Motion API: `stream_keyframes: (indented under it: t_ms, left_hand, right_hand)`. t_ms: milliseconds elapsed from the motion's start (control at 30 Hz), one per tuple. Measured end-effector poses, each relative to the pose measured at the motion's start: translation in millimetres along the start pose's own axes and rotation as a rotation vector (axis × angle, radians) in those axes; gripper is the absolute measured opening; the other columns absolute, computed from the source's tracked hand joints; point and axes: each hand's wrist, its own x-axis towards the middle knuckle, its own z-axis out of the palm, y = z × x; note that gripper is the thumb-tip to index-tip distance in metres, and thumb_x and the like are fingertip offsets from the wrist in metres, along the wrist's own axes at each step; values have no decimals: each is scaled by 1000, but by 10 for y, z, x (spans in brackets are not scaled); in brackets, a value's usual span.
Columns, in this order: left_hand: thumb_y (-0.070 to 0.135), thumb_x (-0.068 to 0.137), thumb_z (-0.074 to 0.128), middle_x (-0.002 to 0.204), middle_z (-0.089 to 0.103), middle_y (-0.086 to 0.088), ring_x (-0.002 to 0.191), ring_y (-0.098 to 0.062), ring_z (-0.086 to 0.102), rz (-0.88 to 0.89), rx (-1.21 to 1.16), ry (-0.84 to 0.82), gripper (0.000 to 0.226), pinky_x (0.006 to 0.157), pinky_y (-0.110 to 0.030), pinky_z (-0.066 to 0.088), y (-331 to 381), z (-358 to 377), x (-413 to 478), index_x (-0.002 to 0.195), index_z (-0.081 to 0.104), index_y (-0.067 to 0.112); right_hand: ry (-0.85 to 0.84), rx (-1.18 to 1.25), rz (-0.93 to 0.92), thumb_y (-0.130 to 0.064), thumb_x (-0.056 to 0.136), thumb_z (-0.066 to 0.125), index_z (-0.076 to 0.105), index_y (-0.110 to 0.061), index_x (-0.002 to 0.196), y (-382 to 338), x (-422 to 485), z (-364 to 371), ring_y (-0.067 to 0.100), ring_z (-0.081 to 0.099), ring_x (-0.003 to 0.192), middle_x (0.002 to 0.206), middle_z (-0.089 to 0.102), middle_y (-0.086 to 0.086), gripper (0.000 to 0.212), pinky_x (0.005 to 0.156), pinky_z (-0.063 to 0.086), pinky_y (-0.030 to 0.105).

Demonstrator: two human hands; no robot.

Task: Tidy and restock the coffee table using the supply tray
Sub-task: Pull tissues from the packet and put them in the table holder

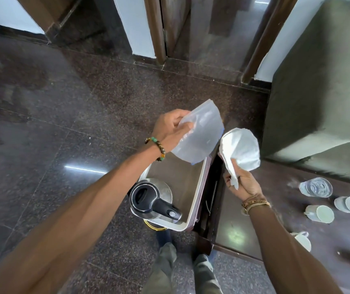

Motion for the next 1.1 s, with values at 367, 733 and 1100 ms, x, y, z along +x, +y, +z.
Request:
stream_keyframes:
  t_ms: [367, 733, 1100]
  left_hand:
    - [14, 82, 74, 93, 77, -2, 86, -17, 74, -224, -358, -78, 29, 68, -24, 57, -210, -84, 71, 110, 68, 14]
    - [20, 78, 76, 98, 73, -6, 89, -18, 69, -540, 225, 15, 34, 81, -31, 58, -1658, -45, 286, 110, 68, 12]
    - [15, 80, 69, 117, 70, -4, 110, -23, 64, -657, 566, -150, 36, 96, -35, 52, -2642, 69, 390, 115, 68, 20]
  right_hand:
    - [-12, -4, 62, -11, 81, 72, 62, -7, 118, 284, 365, -16, 16, 75, 81, 102, 76, 8, 39, 59, 60, 26]
    - [228, -318, 20, -3, 83, 75, 66, -10, 111, 479, 962, -6, 18, 75, 78, 104, 74, 7, 30, 55, 58, 26]
    - [517, -578, 93, 1, 83, 77, 61, 6, 122, 1029, 1634, -112, 37, 67, 105, 118, 68, 20, 43, 76, 59, 45]
